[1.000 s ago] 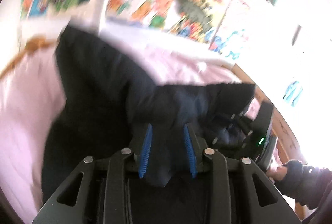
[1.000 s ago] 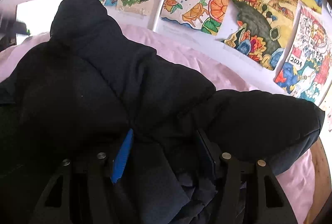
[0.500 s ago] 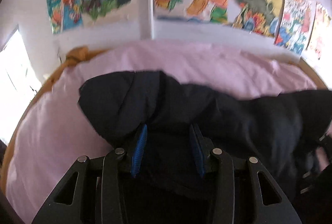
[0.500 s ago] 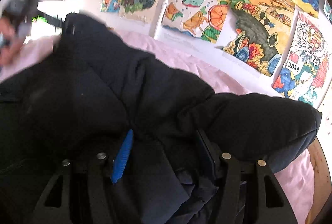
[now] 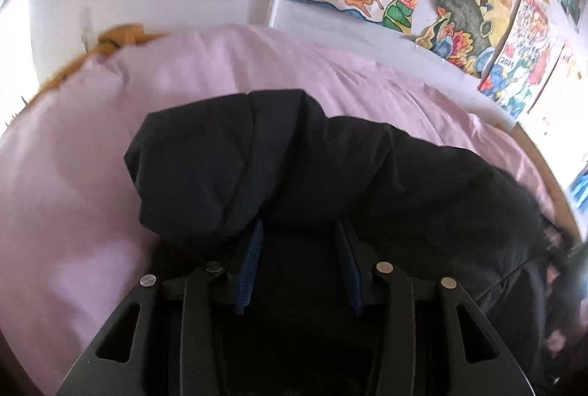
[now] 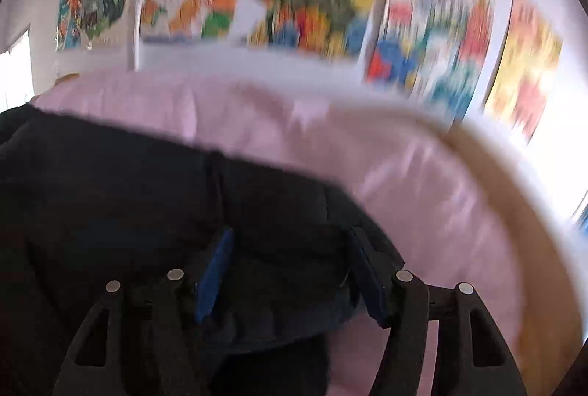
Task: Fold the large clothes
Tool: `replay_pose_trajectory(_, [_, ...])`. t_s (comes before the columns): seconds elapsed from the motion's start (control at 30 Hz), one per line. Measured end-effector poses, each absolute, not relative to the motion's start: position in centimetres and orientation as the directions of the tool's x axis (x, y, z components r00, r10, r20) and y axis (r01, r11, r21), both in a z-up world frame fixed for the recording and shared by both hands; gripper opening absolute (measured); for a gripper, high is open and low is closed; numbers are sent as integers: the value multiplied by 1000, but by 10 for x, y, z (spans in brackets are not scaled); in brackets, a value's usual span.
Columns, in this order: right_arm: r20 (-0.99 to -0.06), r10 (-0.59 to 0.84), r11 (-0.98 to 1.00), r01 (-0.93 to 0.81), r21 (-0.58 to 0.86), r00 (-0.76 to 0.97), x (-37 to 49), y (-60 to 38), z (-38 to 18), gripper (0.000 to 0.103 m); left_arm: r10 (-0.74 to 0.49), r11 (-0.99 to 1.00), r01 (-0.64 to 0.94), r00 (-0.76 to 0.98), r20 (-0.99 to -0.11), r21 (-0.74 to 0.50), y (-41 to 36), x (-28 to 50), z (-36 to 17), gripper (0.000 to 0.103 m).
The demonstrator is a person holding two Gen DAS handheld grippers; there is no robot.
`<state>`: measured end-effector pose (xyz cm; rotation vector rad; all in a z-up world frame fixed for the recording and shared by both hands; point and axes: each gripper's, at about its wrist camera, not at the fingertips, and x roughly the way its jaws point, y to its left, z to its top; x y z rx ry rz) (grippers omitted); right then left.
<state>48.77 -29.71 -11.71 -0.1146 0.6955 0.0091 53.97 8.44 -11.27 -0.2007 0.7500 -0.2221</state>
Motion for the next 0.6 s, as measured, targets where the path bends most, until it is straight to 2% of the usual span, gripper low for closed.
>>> replay_pose_trajectory(0.13, [-640,-51,989,-49,-138,766,488,-286,-146,62,-285,955,152,714,-640,-256,81,544,-131,38])
replay_pose_trajectory(0.23, [-649,-6,996,-52,-70,761,491,-293,-162,62,-338,935,170,700,-629,-313,90,554,-144,37])
replay_pose_trajectory(0.33, [-650,37,998,-58,-11,759,495,-301,-175,62,-373,919,182,691,-619,-351,97,565,-155,28])
replay_pose_trajectory(0.47, [-646,21,998,-54,-31,763,497,-295,-183,62,-403,899,174,686,-606,-402,106,574,-166,19])
replay_pose_trajectory(0.6, [-642,-11,996,-48,-74,767,499,-289,-187,62,-383,912,183,701,-602,-367,100,573,-166,19])
